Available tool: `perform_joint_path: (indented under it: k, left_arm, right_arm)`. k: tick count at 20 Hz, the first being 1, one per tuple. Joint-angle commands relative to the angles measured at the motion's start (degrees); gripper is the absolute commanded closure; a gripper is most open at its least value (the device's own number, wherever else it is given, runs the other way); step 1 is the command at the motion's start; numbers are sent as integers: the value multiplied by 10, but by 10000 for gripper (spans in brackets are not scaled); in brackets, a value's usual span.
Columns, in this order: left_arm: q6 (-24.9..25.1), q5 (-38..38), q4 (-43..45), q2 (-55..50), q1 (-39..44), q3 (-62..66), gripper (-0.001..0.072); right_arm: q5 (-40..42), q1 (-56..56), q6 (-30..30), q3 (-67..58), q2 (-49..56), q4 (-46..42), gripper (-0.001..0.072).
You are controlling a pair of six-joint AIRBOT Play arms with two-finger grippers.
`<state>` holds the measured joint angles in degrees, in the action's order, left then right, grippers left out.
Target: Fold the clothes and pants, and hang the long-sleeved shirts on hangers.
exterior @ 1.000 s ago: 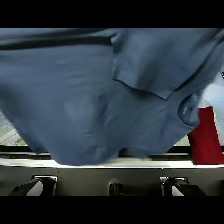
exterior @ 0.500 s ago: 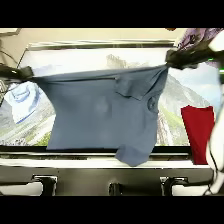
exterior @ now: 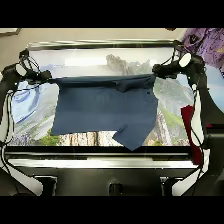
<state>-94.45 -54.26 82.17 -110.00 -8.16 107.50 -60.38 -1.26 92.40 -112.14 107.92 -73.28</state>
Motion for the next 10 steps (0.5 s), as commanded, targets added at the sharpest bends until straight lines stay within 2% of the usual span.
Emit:
perform_joint_path:
  k: [1, 7, 10]
  left_arm:
    - [2, -69, -12, -20, 0, 10, 694]
    - [21, -220, -12, -26, 0, 9, 693]
    - [21, -269, -12, -39, 0, 9, 693]
  right_arm:
    - [-43, 0, -2, 0, 9, -12, 683]
    - [-165, 0, -2, 0, 41, -31, 682]
    - [-202, 0, -2, 0, 60, -31, 682]
